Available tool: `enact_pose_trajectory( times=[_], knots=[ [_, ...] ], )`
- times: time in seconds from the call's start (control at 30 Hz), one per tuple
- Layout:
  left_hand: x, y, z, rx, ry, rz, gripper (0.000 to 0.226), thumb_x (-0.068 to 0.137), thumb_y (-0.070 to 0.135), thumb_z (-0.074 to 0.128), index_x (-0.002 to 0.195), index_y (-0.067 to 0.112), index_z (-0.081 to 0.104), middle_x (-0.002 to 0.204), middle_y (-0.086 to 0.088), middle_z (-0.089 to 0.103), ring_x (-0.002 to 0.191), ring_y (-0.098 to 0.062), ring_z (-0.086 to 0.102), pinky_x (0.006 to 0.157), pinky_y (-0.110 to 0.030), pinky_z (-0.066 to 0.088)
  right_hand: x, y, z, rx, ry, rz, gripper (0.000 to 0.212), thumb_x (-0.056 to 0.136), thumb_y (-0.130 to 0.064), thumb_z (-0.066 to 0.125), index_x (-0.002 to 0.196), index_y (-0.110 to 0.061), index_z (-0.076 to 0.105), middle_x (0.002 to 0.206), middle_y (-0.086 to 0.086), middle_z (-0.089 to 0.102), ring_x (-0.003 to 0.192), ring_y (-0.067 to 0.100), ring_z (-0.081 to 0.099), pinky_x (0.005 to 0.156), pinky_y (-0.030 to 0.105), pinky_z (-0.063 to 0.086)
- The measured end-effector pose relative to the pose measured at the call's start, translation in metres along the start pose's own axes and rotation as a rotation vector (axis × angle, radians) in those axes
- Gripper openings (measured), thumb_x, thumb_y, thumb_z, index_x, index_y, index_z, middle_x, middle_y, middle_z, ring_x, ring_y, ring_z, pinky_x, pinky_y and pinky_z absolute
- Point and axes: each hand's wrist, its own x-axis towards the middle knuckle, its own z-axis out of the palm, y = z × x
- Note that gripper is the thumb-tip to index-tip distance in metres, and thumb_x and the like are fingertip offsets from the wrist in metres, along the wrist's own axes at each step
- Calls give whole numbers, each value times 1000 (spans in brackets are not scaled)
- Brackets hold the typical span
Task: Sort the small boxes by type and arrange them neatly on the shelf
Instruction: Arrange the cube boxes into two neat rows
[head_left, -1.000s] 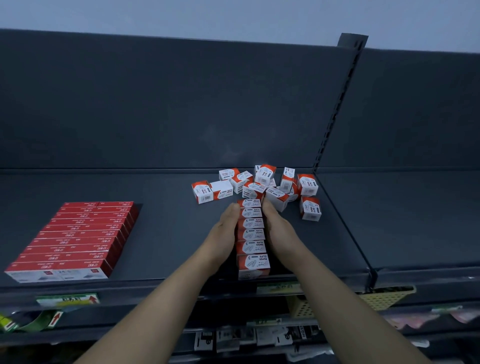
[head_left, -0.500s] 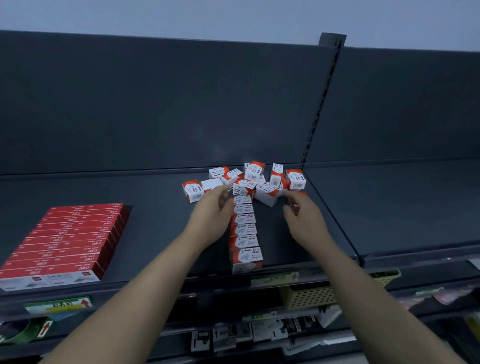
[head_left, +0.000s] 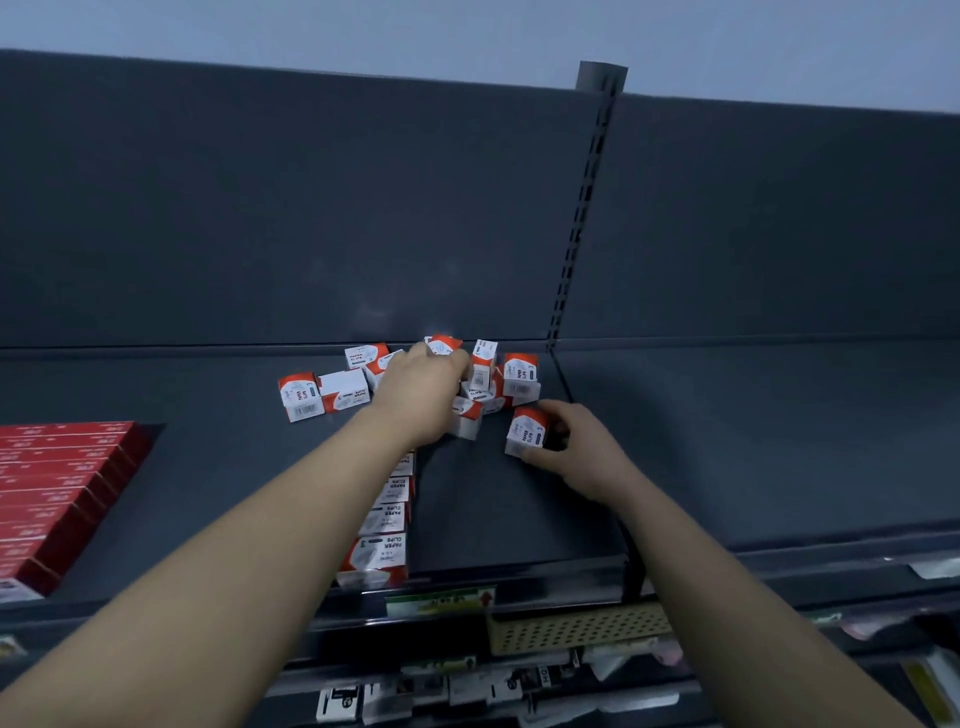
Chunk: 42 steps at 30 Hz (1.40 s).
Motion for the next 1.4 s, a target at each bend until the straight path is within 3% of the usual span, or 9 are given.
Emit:
enact_pose_trajectory(
  times=[0.17,0.3,0.47,0.57,0.67,0.83,0.97,1.13,1.4],
  knots=[
    [-10,5,-3,23,-52,75,28,76,37,71,101,29,63,111,7,60,103,-19,43,88,-33,36,-8,7,-15,93,-46,-40,57,68,-26,84,118,-28,55,114,-8,55,100,7,58,83,21,47],
    [-35,19,-17,-402,-19,16,24,77,28,71,90,24,50,86,9,60,81,-14,55,68,-31,44,-18,8,-23,379,-70,-107,50,73,-9,78,110,-32,53,107,-6,65,95,15,66,78,29,54],
    [-56,39,-16,-674,-47,-66,38,76,17,74,75,18,35,69,2,45,56,-10,35,50,-20,34,-30,8,-28,633,-162,-73,47,81,-4,72,119,-27,56,111,9,62,77,22,69,67,31,55],
    [-63,45,-8,-683,-82,-108,35,73,23,80,71,20,45,73,2,55,62,-17,49,59,-30,46,-36,13,-28,766,-166,3,25,92,-13,61,115,-22,59,108,15,63,76,24,69,66,31,56],
    [-71,44,-1,-708,-162,-106,9,82,19,70,80,22,62,89,4,69,86,-17,66,86,-40,53,-40,20,-26,772,-119,25,17,98,-12,50,111,-19,58,104,17,64,73,24,70,67,33,58],
    [-75,49,-3,-735,-203,-131,39,79,5,72,110,24,59,105,10,62,101,-9,60,85,-14,47,-46,29,-23,828,-106,64,35,96,-4,51,125,-23,49,109,16,63,81,29,71,76,40,59],
    [-76,50,-1,-695,-252,-178,49,78,5,75,121,22,59,111,7,65,103,-10,63,96,-28,50,-51,30,-22,865,-114,93,31,93,0,50,116,-19,58,109,16,63,84,30,70,80,42,58],
    [-79,53,-9,-653,-196,-147,62,76,8,75,124,32,45,100,8,62,88,-12,61,83,-28,52,-57,34,-23,880,-108,74,31,91,0,54,115,-20,60,113,14,60,102,32,66,82,42,58],
    [-71,58,-19,-504,-162,-128,29,70,15,77,90,25,59,84,1,63,72,-17,59,67,-32,53,-61,33,-23,923,-101,39,22,89,5,57,105,-10,61,100,9,68,89,17,67,82,27,57]
  ],
)
